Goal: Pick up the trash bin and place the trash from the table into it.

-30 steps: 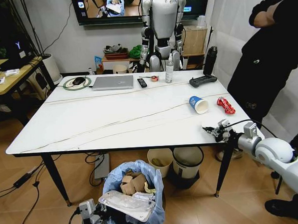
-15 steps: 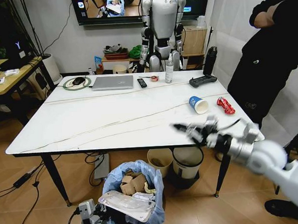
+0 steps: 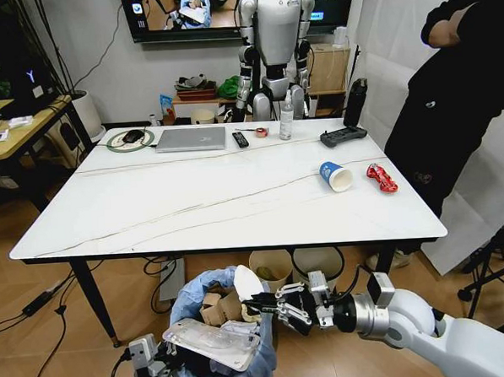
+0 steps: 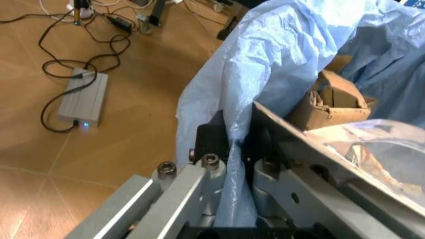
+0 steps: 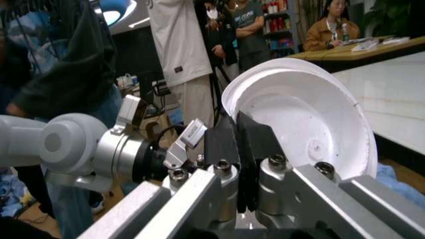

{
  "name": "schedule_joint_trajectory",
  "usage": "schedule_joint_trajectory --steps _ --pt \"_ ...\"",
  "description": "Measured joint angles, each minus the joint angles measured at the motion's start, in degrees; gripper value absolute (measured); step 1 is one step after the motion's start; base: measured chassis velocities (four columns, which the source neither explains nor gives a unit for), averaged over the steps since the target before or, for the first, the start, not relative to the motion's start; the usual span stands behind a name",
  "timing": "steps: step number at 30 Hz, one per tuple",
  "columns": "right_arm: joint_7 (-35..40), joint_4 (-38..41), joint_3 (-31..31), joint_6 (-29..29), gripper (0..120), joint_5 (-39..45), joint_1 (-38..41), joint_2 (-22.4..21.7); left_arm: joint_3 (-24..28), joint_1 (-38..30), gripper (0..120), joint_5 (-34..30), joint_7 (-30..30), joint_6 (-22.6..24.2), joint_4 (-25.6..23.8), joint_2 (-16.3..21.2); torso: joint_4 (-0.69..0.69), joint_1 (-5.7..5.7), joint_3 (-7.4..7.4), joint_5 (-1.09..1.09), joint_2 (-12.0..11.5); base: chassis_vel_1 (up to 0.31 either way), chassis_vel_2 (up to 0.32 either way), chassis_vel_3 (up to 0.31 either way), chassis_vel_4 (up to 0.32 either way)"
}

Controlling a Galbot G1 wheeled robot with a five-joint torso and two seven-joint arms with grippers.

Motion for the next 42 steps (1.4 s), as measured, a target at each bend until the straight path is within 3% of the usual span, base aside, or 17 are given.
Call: schedule_joint_trajectory --steps 7,16,26,36,37,42 --pt "-0.2 -3.0 -3.1 1.7 0 -0.8 1.1 2.7 0.2 -0.5 0 -0.2 0.0 0.1 0.6 -0.1 0.00 0.00 0.00 0.01 0.0 0.000 0.000 0.000 0.000" --pt "0.4 -3.5 -3.7 1.8 2 -1.4 1.6 3.0 0.4 -0.8 0 -0.6 -0.1 0.2 0.7 0.0 0.00 0.00 0.00 0.01 0.0 0.000 0.000 0.000 0.000" --pt "1.1 -4.0 -3.7 1.9 41 -2.2 1.2 3.0 0.5 -1.0 0 -0.7 -0.1 0.2 0.7 -0.1 0.00 0.00 0.00 0.01 0.0 0.000 0.000 0.000 0.000" --pt "1.5 -3.6 -3.1 1.9 71 -2.5 0.7 2.5 0.6 -1.0 0 -0.6 -0.1 0.3 0.7 -0.2 0.00 0.00 0.00 0.01 0.0 0.000 0.000 0.000 0.000" --pt "1.5 -3.6 -3.1 1.9 80 -2.7 0.6 2.3 0.6 -1.0 0 -0.6 -0.1 0.3 0.7 -0.2 0.00 0.00 0.00 0.01 0.0 0.000 0.000 0.000 0.000" --pt "2.4 -3.1 -2.3 1.9 97 -3.3 0.6 2.1 0.6 -1.0 0 -0.6 -0.2 0.3 0.4 -0.1 -0.01 0.00 0.00 0.02 0.0 0.000 0.000 0.000 0.000"
